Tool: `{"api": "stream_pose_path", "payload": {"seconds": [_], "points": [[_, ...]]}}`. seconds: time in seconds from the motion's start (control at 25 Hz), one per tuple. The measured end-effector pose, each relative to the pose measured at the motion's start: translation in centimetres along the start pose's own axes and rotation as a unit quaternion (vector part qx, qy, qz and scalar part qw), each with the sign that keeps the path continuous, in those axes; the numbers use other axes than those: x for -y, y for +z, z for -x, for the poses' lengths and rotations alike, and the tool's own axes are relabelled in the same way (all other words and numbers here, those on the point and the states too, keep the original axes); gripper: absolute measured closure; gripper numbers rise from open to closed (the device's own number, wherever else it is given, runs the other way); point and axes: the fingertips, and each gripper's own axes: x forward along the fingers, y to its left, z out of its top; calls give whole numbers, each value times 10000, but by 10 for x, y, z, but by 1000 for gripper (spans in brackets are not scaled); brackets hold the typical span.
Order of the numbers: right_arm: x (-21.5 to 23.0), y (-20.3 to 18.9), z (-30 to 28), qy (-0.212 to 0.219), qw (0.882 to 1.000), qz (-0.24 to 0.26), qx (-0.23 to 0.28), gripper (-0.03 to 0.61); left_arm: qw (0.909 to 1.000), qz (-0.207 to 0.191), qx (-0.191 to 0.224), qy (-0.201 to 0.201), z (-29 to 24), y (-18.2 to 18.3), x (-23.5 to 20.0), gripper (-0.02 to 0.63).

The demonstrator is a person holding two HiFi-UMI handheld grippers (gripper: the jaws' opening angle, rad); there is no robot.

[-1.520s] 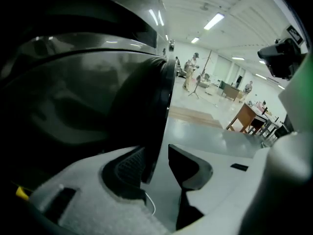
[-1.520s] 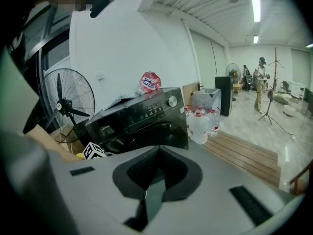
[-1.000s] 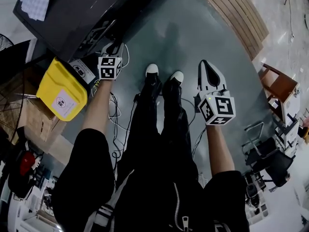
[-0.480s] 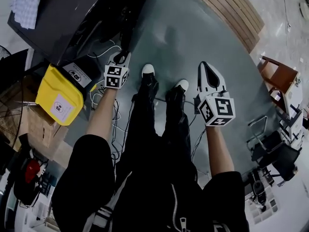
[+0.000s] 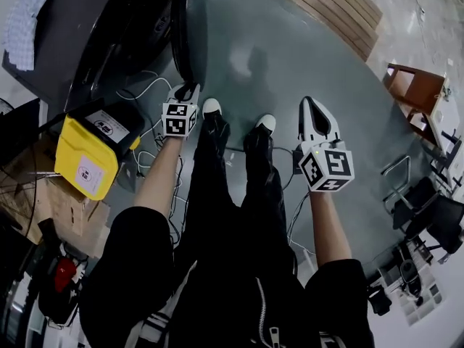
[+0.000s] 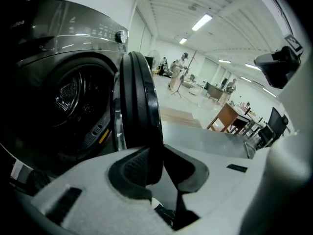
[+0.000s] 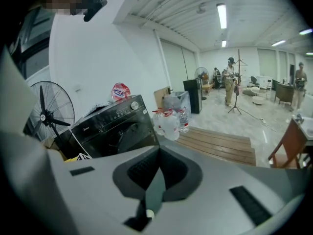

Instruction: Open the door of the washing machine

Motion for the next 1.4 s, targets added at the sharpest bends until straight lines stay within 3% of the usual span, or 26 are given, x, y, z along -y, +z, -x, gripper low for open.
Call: {"api": "stream_pose_path", "payload": {"seconds": [0.56,0.84,0.96,1.2,1.4], "points": [[114,-30,70,-640,9964,-548,111,575,9973,-331,-79,-645,-88,59,136,505],[164,-37,91,-938,9924,-779,137,575,9926,-782,-48,-931,-136,103,195,563],[181,-37,97,-1033,9911,-824,139,575,9895,-1052,41,-987,-159,128,217,525],[210,-32,108,-1199,9885,-901,185,574,9871,-1118,253,-1114,-198,182,246,465],[218,-27,109,-1189,9882,-937,237,575,9864,-1193,487,-1017,-192,212,253,460]]}}
